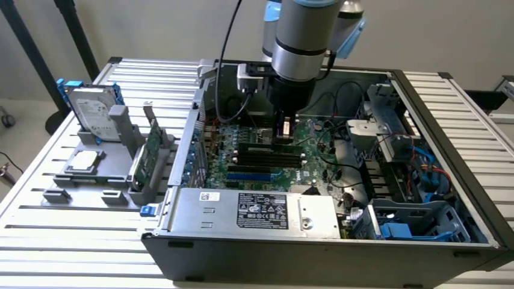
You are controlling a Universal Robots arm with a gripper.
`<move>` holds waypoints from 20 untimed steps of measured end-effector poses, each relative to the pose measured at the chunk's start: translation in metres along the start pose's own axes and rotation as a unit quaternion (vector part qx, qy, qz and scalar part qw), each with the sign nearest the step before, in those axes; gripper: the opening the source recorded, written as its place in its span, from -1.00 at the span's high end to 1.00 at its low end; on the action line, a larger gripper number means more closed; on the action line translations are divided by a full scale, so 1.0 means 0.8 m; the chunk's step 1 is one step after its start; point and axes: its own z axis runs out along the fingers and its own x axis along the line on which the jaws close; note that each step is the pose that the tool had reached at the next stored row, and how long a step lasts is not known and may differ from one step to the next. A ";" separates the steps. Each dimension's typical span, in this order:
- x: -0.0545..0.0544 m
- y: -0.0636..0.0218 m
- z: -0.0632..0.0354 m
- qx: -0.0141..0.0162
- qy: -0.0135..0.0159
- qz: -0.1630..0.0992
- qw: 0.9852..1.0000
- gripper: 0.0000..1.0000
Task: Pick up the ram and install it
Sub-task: 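Insert the ram into the slot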
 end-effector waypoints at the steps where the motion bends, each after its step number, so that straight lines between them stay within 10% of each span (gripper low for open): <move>1: 0.000 0.000 0.001 0.000 0.000 0.000 1.000 0.75; 20: 0.002 0.000 0.006 0.004 0.004 -0.001 1.000 0.75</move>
